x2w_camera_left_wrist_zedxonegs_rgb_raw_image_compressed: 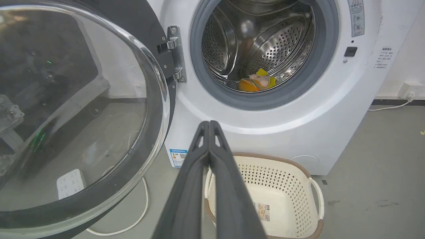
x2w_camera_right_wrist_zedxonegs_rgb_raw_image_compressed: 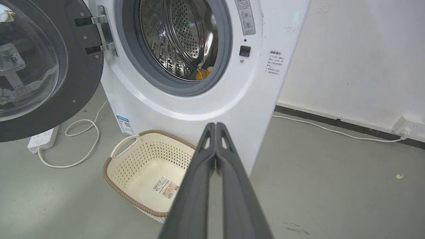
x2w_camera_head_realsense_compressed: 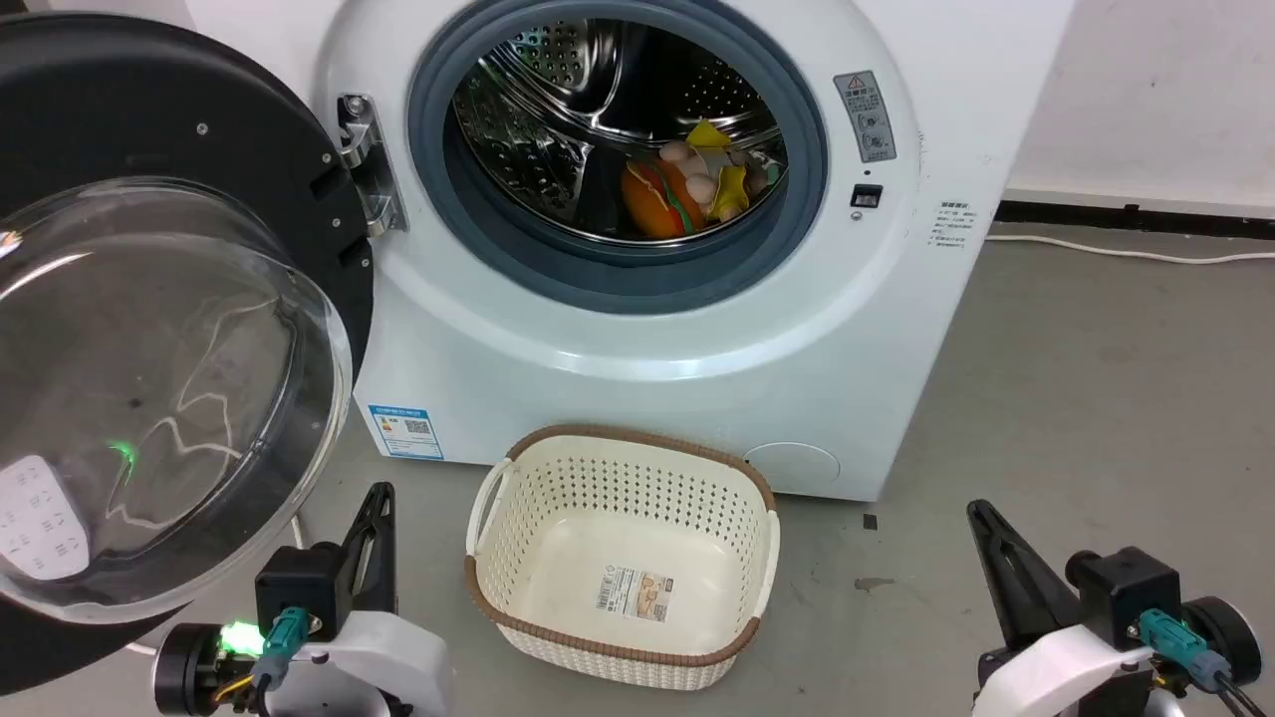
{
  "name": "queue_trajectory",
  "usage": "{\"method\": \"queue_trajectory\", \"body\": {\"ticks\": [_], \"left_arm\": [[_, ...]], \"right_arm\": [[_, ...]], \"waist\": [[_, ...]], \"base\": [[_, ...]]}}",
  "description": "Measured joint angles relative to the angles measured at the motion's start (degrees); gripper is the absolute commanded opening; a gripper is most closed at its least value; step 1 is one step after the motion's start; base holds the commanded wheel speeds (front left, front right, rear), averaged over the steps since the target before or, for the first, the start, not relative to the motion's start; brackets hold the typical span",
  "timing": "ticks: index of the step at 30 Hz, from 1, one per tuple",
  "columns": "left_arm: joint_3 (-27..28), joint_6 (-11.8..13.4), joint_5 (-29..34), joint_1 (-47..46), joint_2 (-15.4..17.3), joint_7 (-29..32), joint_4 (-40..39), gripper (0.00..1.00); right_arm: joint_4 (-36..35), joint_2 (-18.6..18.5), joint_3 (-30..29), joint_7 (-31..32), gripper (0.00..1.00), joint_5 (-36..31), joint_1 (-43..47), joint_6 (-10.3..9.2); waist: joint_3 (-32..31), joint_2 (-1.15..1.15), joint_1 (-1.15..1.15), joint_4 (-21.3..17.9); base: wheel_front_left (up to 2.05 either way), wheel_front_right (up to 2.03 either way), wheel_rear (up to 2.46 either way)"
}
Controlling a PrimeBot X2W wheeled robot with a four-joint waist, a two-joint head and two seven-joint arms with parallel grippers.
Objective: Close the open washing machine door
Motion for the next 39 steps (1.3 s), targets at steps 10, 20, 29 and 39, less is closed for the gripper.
{"method": "queue_trajectory", "body": {"ticks": [10, 20, 29, 39], "left_arm": [[0.0, 0.0, 0.0, 0.0, 0.0, 0.0, 0.0, 0.0], [0.0, 0.0, 0.0, 0.0, 0.0, 0.0, 0.0, 0.0], [0.0, 0.0, 0.0, 0.0, 0.0, 0.0, 0.0, 0.0], [0.0, 0.0, 0.0, 0.0, 0.0, 0.0, 0.0, 0.0]], "right_arm": [[0.0, 0.0, 0.0, 0.0, 0.0, 0.0, 0.0, 0.0], [0.0, 0.0, 0.0, 0.0, 0.0, 0.0, 0.0, 0.0], [0.0, 0.0, 0.0, 0.0, 0.0, 0.0, 0.0, 0.0], [0.0, 0.0, 0.0, 0.0, 0.0, 0.0, 0.0, 0.0]], "waist": [[0.0, 0.0, 0.0, 0.0], [0.0, 0.0, 0.0, 0.0], [0.0, 0.0, 0.0, 0.0], [0.0, 0.0, 0.0, 0.0]], "base": [[0.0, 0.0, 0.0], [0.0, 0.0, 0.0], [0.0, 0.0, 0.0], [0.0, 0.0, 0.0]]}}
